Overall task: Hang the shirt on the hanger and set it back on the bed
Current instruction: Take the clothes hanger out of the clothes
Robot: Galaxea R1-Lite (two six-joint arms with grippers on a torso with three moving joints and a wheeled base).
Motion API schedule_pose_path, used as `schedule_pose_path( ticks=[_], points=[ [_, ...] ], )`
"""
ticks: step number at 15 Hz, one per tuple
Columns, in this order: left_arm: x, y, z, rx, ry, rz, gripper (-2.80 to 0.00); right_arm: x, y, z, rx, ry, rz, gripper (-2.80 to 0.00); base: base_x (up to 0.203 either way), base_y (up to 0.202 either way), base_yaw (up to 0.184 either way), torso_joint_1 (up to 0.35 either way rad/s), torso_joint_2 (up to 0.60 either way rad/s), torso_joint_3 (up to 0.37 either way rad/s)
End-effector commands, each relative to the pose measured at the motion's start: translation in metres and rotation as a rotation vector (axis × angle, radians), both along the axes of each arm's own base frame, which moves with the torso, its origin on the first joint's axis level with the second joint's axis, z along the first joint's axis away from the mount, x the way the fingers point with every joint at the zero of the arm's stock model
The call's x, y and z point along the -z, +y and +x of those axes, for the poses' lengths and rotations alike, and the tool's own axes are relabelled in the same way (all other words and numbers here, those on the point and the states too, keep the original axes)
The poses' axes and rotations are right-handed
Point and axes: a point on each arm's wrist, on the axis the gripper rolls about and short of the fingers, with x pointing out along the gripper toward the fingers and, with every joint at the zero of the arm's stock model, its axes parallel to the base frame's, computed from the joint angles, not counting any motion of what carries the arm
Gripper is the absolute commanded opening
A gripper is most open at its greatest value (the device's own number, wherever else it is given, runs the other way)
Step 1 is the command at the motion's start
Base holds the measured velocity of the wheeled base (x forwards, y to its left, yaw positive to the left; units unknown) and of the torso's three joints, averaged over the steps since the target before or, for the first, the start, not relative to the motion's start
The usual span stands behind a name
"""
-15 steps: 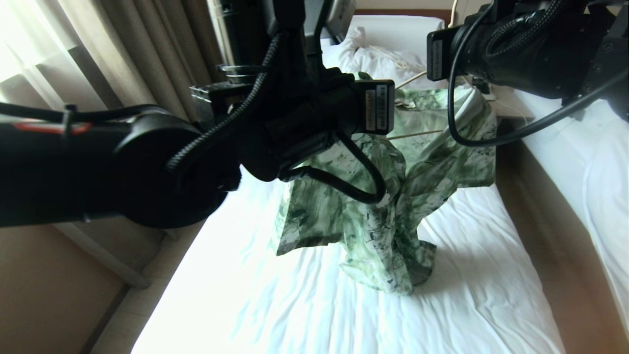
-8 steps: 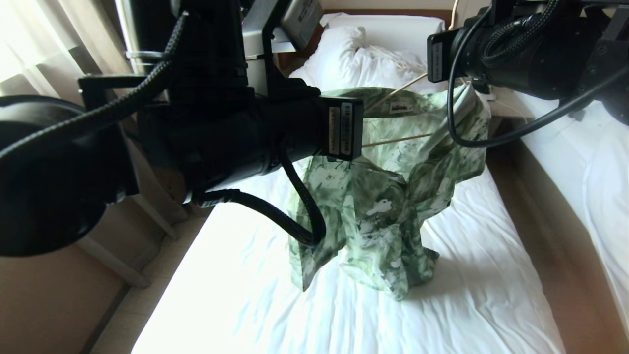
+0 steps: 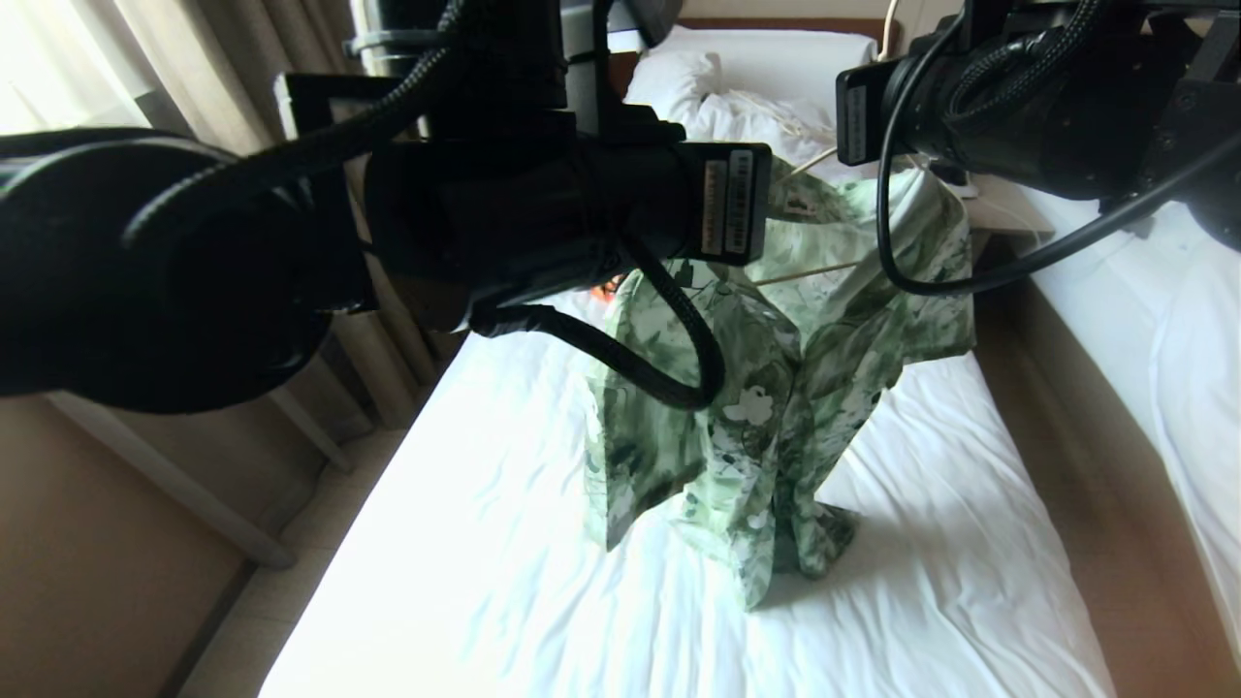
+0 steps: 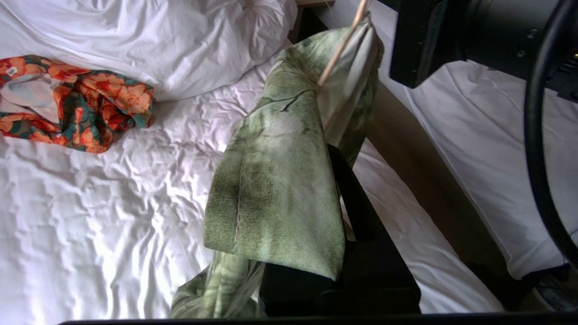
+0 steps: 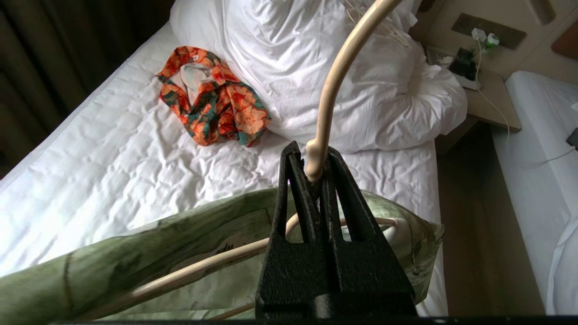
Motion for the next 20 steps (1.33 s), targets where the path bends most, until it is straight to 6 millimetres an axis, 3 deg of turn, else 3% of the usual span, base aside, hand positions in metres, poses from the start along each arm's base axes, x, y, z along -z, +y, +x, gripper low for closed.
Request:
schedule_pose_path(
  ticks=[1,8,12,13,17,20],
  points=[
    [0.016,-0.02,0.002,0.028,0.024,0.031,-2.8,0.0,0.003,-0.001,-0.006,0.001,-0.001,-2.8,0.0,0.0,0.0,0.0,0.0,0.0],
    [0.022,-0.051,0.004,0.071,0.005,0.0,-2.8,0.002,0.003,0.0,-0.007,0.004,0.003,-2.8,0.0,0.0,0.0,0.0,0.0,0.0],
    [0.022,-0.049,0.011,0.06,-0.014,-0.026,-2.8,0.001,0.003,-0.001,-0.006,0.002,0.003,-2.8,0.0,0.0,0.0,0.0,0.0,0.0],
    [0.021,-0.047,0.011,0.059,-0.017,-0.028,0.0,0.0,0.003,-0.002,-0.006,0.001,0.003,-2.8,0.0,0.0,0.0,0.0,0.0,0.0],
    [0.016,-0.041,0.007,0.059,-0.015,-0.044,0.0,0.001,0.001,0.002,0.004,0.003,0.002,-2.8,0.0,0.0,0.0,0.0,0.0,0.0],
    [0.022,-0.026,-0.002,0.052,0.015,-0.022,0.0,0.0,-0.003,0.011,0.026,-0.018,0.013,-2.8,0.0,0.0,0.0,0.0,0.0,0.0]
  ],
)
